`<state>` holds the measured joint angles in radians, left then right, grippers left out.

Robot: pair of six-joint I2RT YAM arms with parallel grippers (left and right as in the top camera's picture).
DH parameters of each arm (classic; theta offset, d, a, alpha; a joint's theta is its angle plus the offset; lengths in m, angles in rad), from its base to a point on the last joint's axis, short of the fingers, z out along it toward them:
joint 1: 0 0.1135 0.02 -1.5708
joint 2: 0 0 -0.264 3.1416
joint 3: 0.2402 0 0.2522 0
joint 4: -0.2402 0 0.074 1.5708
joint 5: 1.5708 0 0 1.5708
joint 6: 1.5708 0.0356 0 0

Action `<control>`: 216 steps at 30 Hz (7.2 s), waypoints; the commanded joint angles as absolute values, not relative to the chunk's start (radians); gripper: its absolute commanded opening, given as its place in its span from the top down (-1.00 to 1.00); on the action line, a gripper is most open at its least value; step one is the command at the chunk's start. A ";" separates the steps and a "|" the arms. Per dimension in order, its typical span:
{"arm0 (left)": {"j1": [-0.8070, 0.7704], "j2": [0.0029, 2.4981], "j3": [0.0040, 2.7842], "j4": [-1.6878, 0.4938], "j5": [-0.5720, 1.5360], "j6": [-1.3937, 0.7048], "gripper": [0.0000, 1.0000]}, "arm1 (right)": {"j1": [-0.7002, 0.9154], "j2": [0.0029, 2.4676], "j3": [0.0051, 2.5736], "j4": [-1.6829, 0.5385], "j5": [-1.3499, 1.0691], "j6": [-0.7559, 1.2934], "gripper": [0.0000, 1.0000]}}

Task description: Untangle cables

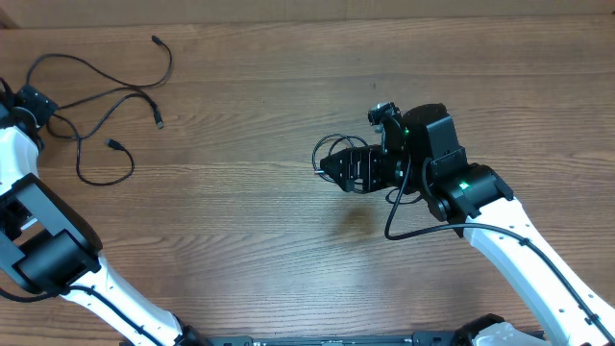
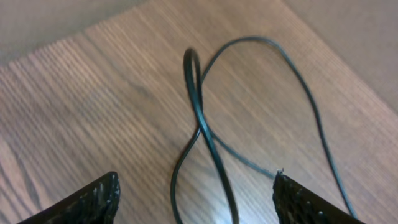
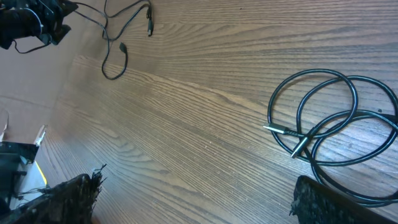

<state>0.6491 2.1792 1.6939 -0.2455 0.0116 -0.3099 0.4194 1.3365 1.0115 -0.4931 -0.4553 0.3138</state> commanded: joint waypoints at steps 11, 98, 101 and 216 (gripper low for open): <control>0.654 2.291 1.723 -0.203 0.026 -0.346 -0.39 | 0.420 1.337 1.028 -0.485 -0.449 0.310 -1.00; -0.202 1.811 1.723 -1.151 0.418 -0.105 -1.00 | 0.154 1.337 1.028 -0.713 -0.194 0.419 -1.00; -0.303 1.812 1.723 -1.150 0.293 -0.201 -1.00 | 0.093 1.338 1.028 -0.722 -0.196 0.419 -1.00; -0.413 1.812 1.721 -1.196 0.394 -0.352 -1.00 | 0.149 1.089 0.951 -0.104 -1.100 0.735 0.93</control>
